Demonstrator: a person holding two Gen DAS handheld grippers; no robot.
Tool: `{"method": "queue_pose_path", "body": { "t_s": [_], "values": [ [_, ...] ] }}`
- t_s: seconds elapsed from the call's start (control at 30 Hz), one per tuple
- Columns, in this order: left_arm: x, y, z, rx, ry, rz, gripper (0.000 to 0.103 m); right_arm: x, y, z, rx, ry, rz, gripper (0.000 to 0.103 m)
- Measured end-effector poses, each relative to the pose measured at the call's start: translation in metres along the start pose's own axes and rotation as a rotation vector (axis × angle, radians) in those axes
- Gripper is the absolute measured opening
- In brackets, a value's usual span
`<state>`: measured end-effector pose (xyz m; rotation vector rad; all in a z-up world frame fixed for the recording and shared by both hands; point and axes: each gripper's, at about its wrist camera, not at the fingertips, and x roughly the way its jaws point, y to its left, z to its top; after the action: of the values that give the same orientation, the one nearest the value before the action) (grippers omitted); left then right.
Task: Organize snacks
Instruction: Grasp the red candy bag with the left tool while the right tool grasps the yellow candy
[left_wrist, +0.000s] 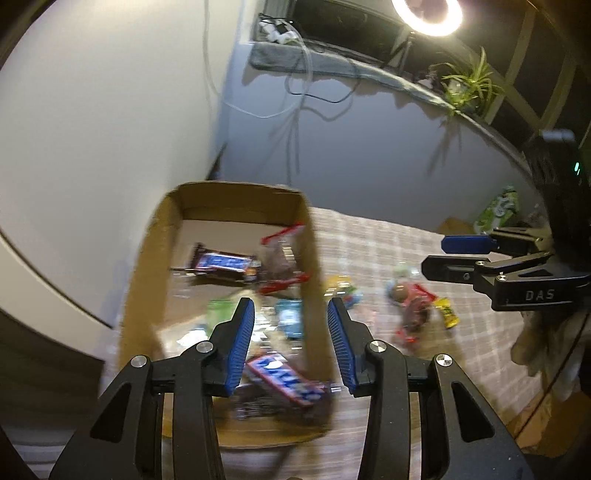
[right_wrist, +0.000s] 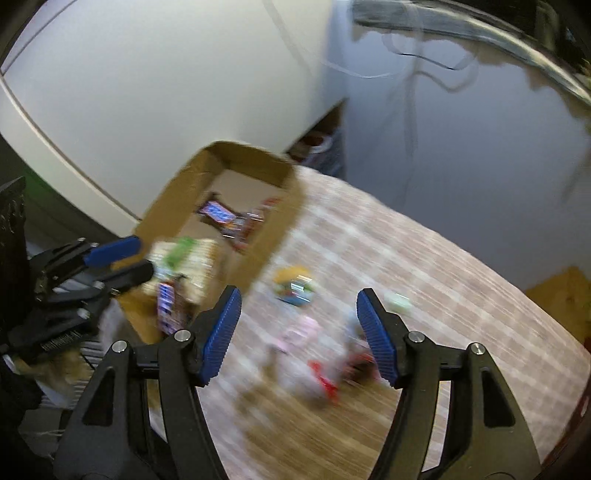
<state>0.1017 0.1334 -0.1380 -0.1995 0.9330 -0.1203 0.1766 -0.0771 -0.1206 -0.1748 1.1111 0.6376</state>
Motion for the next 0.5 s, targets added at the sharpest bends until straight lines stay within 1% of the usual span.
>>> {"method": "queue_pose_path", "body": {
  "t_s": [0.1, 0.17, 0.23, 0.27, 0.33, 0.4, 0.5],
  "values": [
    [0.003, -0.022, 0.0, 0.026, 0.004, -0.033, 0.04, -0.013, -0.033, -0.018, 0.048, -0.019, -0.049, 0.068],
    [0.008, -0.036, -0.001, 0.042, 0.015, -0.058, 0.04, -0.016, -0.054, -0.031, 0.074, -0.005, -0.089, 0.074],
    [0.015, -0.05, -0.002, 0.065, 0.034, -0.081, 0.04, -0.017, -0.069, -0.042, 0.096, 0.014, -0.116, 0.078],
    [0.02, -0.058, -0.003, 0.077, 0.044, -0.088, 0.04, -0.016, -0.077, -0.047, 0.107, 0.031, -0.125, 0.078],
    [0.03, -0.071, -0.005, 0.097, 0.07, -0.109, 0.04, -0.011, -0.085, -0.057, 0.114, 0.064, -0.142, 0.078],
    [0.039, -0.083, -0.006, 0.113, 0.089, -0.126, 0.04, -0.007, -0.091, -0.067, 0.113, 0.08, -0.163, 0.078],
    [0.058, -0.105, -0.011, 0.157, 0.131, -0.148, 0.04, 0.003, -0.096, -0.079, 0.126, 0.116, -0.137, 0.078]
  ]
}}
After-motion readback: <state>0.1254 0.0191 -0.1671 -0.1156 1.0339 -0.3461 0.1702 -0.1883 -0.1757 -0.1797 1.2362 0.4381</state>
